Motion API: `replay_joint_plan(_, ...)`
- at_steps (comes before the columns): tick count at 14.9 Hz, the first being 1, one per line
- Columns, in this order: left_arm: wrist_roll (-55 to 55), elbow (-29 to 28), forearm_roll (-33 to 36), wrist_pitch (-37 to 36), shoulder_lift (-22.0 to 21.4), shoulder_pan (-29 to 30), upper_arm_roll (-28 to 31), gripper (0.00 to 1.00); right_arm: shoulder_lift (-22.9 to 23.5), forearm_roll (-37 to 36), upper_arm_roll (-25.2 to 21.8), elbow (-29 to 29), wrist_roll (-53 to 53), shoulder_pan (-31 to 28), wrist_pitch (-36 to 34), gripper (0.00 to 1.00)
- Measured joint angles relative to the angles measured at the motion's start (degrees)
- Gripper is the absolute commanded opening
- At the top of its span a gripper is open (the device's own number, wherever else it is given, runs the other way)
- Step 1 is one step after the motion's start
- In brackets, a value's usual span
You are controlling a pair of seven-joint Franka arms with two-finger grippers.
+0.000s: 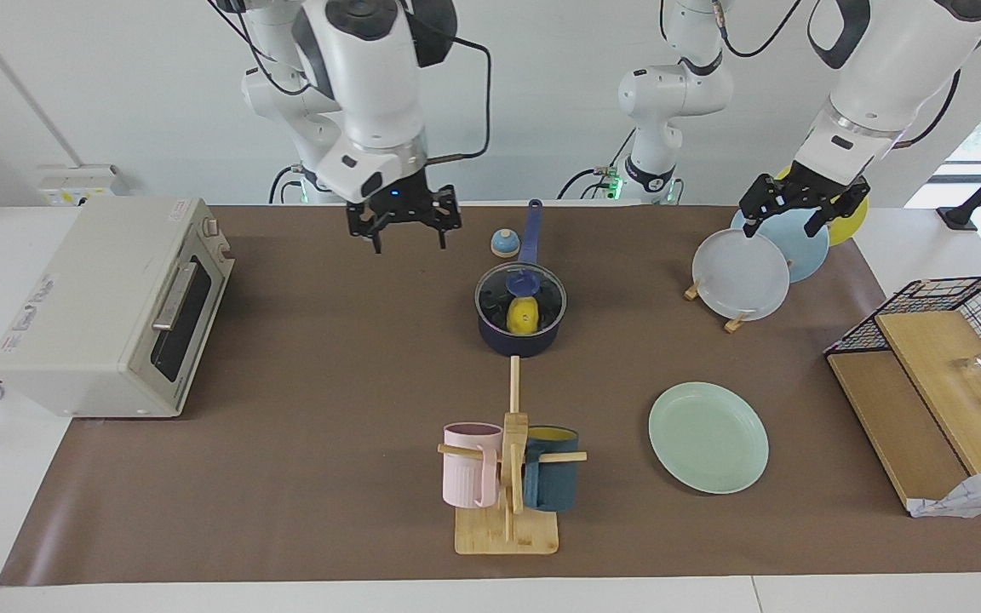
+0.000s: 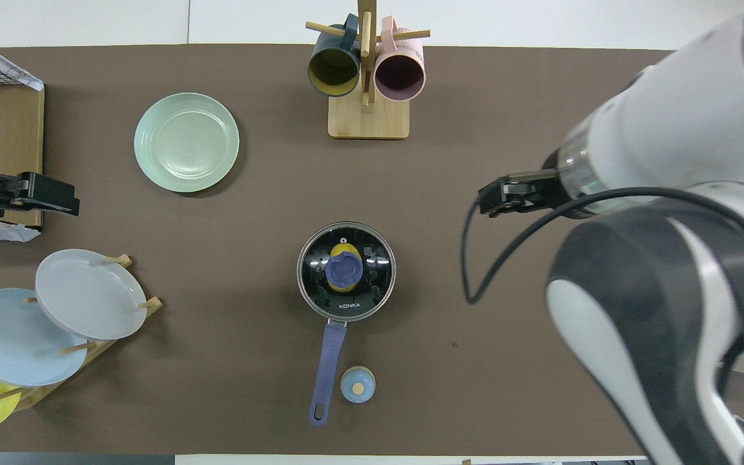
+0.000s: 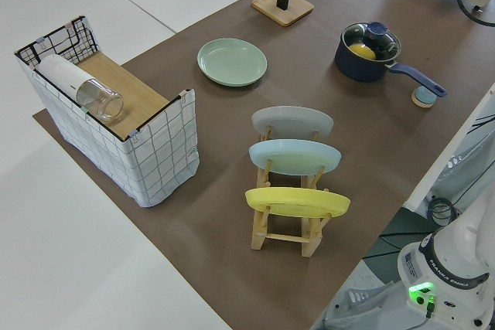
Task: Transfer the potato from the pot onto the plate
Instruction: 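Reach the right gripper to the pot and grasp the lid knob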
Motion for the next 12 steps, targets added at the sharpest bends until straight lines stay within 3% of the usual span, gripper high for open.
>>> replay_joint_plan(2, 0.0, 0.0, 0.0, 0.0, 0.0, 0.0, 0.0, 1.0, 3.7, -1.5, 0.1, 1.9, 7.3, 5.4, 3.2, 1.0)
replay_joint_plan(5, 0.0, 0.0, 0.0, 0.0, 0.0, 0.0, 0.0, 1.0, 5.8, -2.4, 0.1, -0.9, 12.3, 10.5, 10.7, 1.0)
replay_joint_plan(12, 0.0, 0.0, 0.0, 0.0, 0.0, 0.0, 0.0, 1.0, -0.3, -4.5, 0.2, -19.1, 12.2, 12.4, 25.1, 1.0)
